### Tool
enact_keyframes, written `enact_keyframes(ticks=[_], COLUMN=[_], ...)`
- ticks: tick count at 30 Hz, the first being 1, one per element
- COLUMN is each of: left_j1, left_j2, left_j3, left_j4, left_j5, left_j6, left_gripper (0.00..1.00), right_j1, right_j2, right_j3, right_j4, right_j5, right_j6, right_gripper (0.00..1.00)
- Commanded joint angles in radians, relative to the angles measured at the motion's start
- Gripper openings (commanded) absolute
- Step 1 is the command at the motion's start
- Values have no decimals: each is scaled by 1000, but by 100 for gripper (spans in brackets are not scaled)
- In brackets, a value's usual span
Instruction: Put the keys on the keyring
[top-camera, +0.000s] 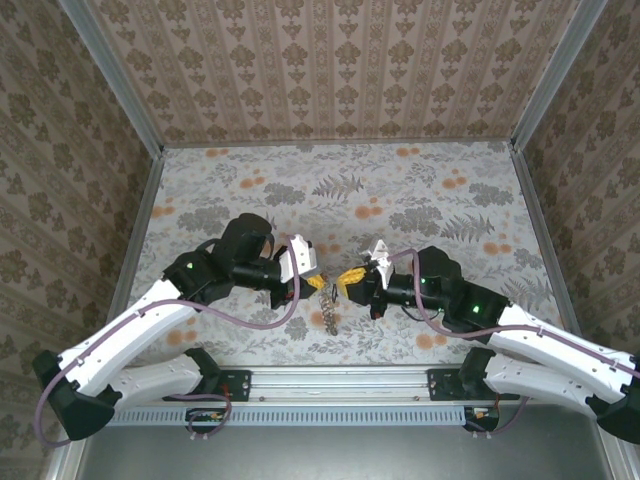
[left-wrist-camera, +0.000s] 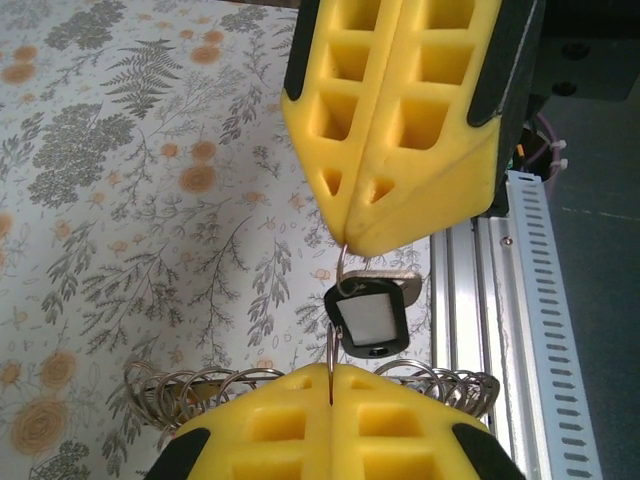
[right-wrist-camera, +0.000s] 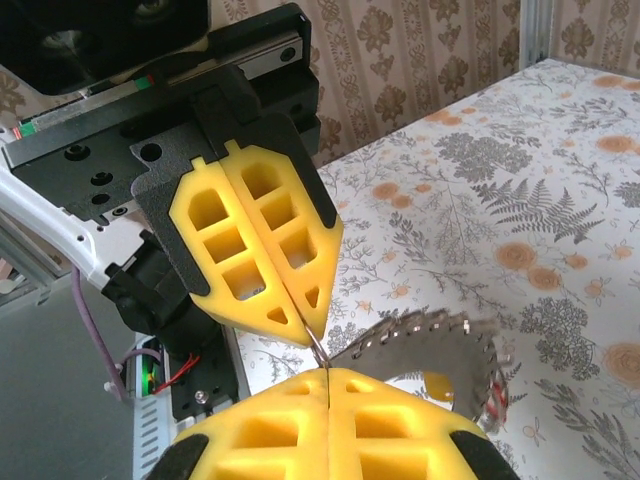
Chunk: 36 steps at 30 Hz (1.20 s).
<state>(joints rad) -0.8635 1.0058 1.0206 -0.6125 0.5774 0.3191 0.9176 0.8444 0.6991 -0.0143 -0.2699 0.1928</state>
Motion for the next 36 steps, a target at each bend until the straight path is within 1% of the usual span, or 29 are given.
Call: enact_keyframes(ticks=[1, 4, 5, 8, 17, 25, 32, 36], left_j1=[4, 6, 8, 14, 29, 35, 40, 39], left_j2=[-1, 4, 4, 6, 13, 18, 20, 20], left_j3=[32, 34, 36, 35, 37, 41, 43, 44], left_j4=[34, 31, 30, 31, 26, 20, 22, 19], left_j5=[58, 58, 90, 110, 135, 146, 151, 155], left_j6=[8, 5, 5, 2, -3, -3, -5, -3], left_gripper=[0, 0, 0, 0, 0, 0, 0, 0], right_j1=[11, 16, 18, 22, 27, 28, 28, 27], right_j2=[7, 8, 9, 7, -19, -75, -44, -43], right_j3=[-13, -17, -19, -28, -50, -59, -69, -70], right_j4=[57, 74, 77, 85, 65, 50, 89, 88], right_j5=[-20, -23, -24, -35, -80, -50, -68, -31], right_j6=[-35, -49, -54, -68, -125, -138, -122, -129], right_gripper=[0, 0, 0, 0, 0, 0, 0, 0])
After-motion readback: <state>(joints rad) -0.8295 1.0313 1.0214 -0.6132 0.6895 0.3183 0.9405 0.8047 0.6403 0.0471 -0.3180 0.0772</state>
